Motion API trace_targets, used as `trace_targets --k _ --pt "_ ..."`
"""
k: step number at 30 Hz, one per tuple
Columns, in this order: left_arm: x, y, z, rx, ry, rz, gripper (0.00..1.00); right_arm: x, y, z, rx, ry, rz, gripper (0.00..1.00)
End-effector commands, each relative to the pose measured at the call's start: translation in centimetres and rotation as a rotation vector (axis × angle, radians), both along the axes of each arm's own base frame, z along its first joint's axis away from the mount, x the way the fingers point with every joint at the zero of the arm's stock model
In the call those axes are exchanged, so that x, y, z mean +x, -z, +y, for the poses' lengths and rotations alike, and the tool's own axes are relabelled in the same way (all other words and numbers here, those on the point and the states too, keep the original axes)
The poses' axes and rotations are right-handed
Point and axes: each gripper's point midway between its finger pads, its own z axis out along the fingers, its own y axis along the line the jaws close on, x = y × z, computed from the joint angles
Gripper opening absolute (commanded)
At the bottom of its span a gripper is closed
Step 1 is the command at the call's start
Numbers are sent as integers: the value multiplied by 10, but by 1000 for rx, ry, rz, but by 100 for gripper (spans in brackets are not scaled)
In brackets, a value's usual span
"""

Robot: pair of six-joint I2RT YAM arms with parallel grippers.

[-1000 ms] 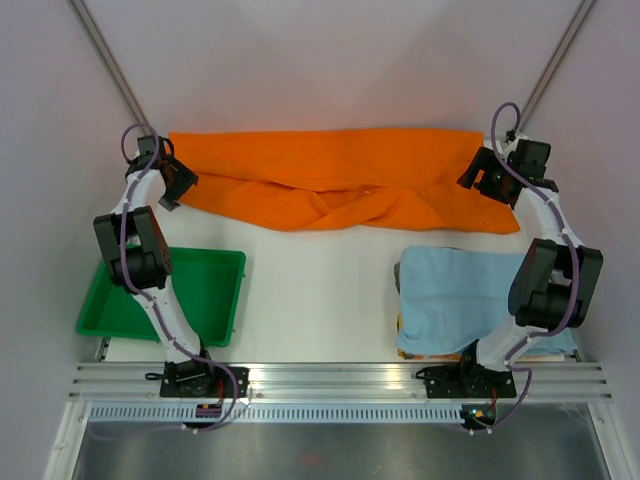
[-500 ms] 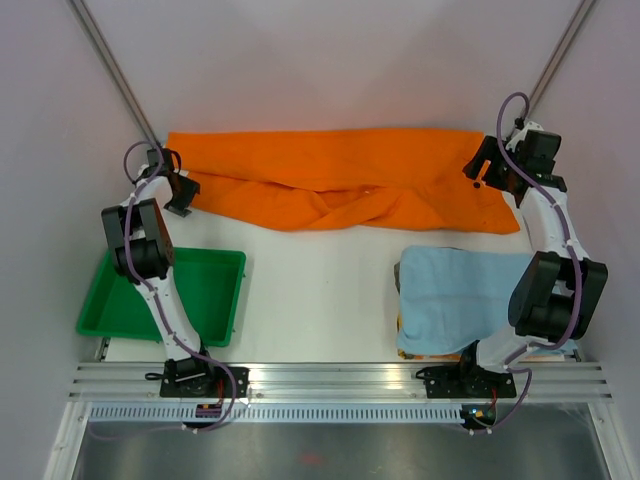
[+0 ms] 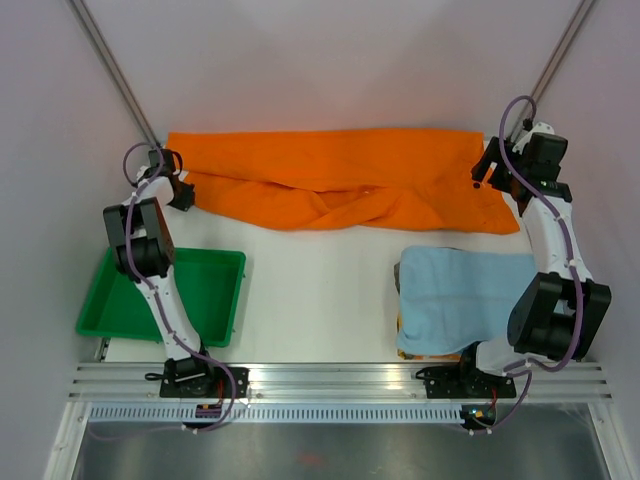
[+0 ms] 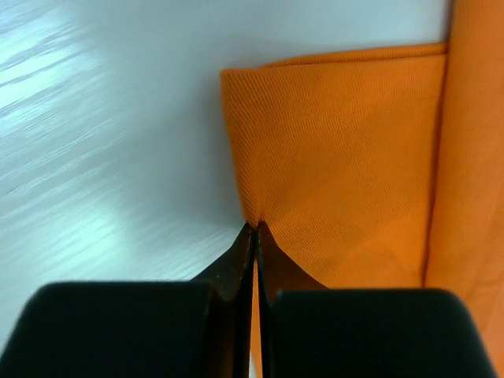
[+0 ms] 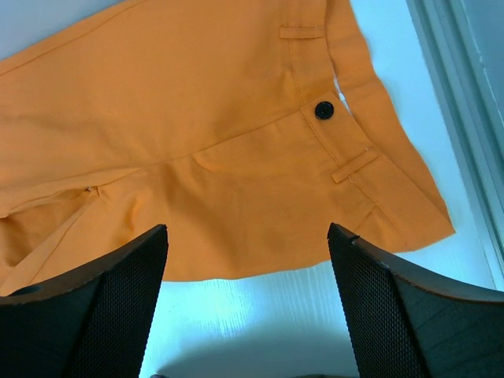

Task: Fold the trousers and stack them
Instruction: Flatten the trousers out

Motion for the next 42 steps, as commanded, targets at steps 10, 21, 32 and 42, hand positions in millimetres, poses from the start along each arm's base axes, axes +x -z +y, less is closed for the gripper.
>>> trace_targets --k 10,21,32,42 --pt "-92 -207 1 326 -130 -108 2 -36 0 -6 -36 75 3 89" --pt "-44 -199 18 277 -492 24 2 -20 37 -10 -14 85 48 90" --pt "-44 -108 47 292 -387 220 7 8 91 -21 -27 76 140 90" --pt "-25 -156 70 370 -328 80 2 23 158 -50 -14 235 311 88"
